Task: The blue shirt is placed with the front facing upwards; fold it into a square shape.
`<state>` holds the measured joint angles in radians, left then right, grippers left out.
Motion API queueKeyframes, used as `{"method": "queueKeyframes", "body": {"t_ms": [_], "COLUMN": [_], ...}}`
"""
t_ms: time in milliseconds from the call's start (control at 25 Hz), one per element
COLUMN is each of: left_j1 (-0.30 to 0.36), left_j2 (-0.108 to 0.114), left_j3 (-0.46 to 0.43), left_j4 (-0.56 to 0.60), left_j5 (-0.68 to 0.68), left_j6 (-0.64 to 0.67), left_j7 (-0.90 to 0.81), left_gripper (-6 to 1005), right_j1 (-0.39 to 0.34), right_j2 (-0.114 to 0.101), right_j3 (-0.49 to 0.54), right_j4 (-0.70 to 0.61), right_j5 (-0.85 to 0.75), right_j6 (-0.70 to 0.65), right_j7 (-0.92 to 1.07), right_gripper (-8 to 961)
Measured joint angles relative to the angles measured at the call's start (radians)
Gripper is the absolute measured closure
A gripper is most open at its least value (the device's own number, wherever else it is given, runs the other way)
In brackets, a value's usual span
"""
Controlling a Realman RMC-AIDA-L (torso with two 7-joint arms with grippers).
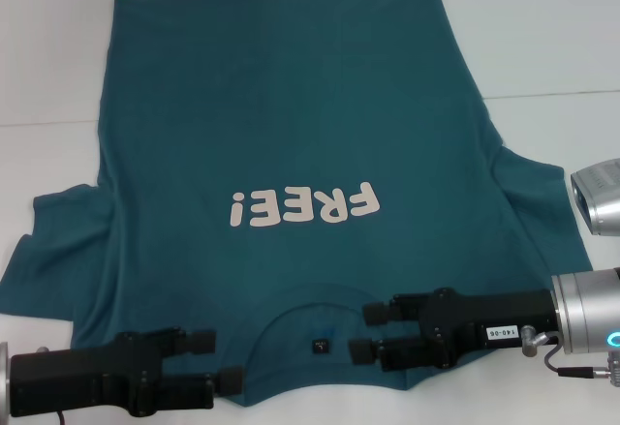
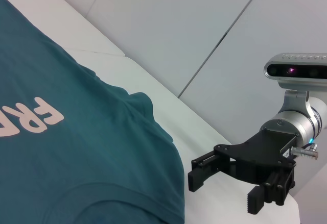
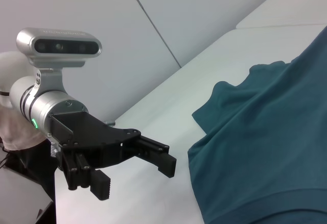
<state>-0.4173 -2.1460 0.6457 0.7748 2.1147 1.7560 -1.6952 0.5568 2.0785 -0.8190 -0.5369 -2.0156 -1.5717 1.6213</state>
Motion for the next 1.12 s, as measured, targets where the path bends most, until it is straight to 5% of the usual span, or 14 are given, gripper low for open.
{"method": "queueKeyframes", "body": {"t_ms": [680, 920, 1120], "left_j1": [-0.001, -0.043, -0.063], "left_j2": [0.0, 0.029, 0.067], "left_j3": [-0.01, -0.139, -0.264], "left_j4": [0.0, -0.002, -0.01], "left_j5": [-0.001, -0.03, -0.042], "left_j6": [0.005, -0.003, -0.074], "left_j7": [-0.018, -0.357, -0.612], "left_gripper": [87, 94, 101], "right_j1": [0.0, 0.015, 0.033], "right_j2": [0.0, -0.011, -0.046], "right_j3": [0.001, 0.044, 0.068], "right_j4": [-0.002, -0.018, -0.071], "right_j5": [0.0, 0.0, 0.0], "right_j6": [-0.002, -0.011, -0.027], "right_j7": [0.006, 0.222, 0.474], "right_gripper": [133, 133, 133]}}
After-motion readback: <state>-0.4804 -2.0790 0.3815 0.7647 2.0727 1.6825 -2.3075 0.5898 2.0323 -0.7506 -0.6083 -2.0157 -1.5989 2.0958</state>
